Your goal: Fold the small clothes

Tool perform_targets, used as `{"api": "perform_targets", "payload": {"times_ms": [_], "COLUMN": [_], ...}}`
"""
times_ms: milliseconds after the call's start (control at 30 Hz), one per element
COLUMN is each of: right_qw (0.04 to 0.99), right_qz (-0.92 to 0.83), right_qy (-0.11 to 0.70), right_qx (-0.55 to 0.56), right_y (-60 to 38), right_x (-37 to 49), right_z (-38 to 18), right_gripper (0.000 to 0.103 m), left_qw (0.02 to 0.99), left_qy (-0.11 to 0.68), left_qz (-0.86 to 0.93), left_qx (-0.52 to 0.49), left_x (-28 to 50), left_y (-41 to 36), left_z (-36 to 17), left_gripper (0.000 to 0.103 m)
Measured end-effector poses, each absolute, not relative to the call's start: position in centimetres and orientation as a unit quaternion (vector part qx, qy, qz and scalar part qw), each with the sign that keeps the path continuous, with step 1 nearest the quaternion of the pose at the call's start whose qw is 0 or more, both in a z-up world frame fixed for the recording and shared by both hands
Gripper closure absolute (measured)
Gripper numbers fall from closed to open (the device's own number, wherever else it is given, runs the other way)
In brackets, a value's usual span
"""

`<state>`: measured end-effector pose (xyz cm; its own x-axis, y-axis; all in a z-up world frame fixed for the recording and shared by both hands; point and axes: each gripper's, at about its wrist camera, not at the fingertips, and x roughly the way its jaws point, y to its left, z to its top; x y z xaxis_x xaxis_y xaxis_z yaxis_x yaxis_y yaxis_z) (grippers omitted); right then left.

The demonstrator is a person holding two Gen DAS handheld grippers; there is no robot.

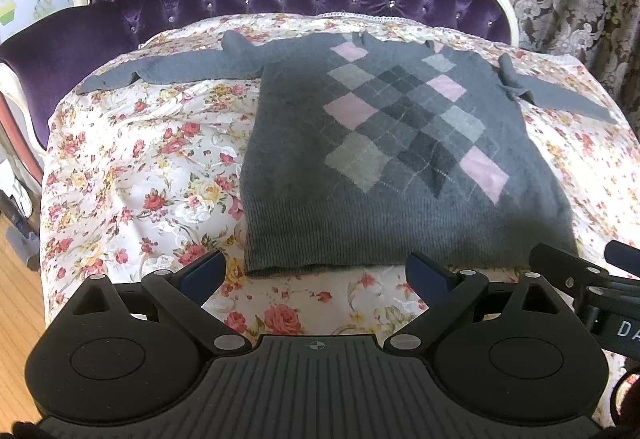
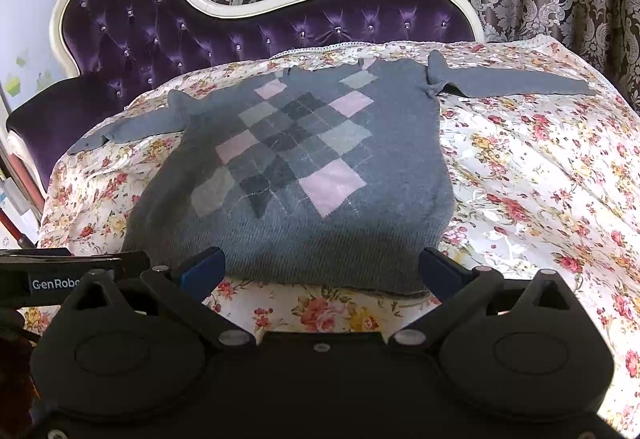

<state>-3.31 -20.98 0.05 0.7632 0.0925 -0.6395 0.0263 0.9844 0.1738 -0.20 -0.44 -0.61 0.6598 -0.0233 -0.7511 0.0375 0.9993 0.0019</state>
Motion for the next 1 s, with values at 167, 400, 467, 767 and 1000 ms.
{"api": "perform_targets", "payload": {"times_ms": [167,400,467,767,1000], "right_qw": [0.934,0.932,0.932,0.930,0.926], "right_qz": [0.018,0.018,0.018,0.019,0.020], "right_qy": [0.346,0.352,0.352,0.358,0.368], "right_qx": [0.084,0.083,0.083,0.083,0.080], "right_y": [-20.8,-20.9,-20.9,-20.9,-20.8], "right_x": [-3.4,-3.1,-3.1,-2.9,-2.4], "right_z": [-0.4,-0.2,-0.2,-0.4,-0.4], "right_gripper": [0.001,0.001,0.001,0.001,0.001], "left_qw": [0.909,0.907,0.906,0.902,0.897], "left_qy": [0.416,0.421,0.423,0.431,0.441], "left_qz": [-0.016,-0.017,-0.017,-0.018,-0.019], "left_qx": [0.007,0.007,0.007,0.005,0.003], "left_x": [-0.1,0.1,0.1,0.4,0.8], "left_y": [-0.3,-0.2,-0.2,-0.1,0.0], "left_z": [-0.7,-0.8,-0.9,-1.2,-1.6], "left_gripper": [0.006,0.006,0.006,0.006,0.006]}}
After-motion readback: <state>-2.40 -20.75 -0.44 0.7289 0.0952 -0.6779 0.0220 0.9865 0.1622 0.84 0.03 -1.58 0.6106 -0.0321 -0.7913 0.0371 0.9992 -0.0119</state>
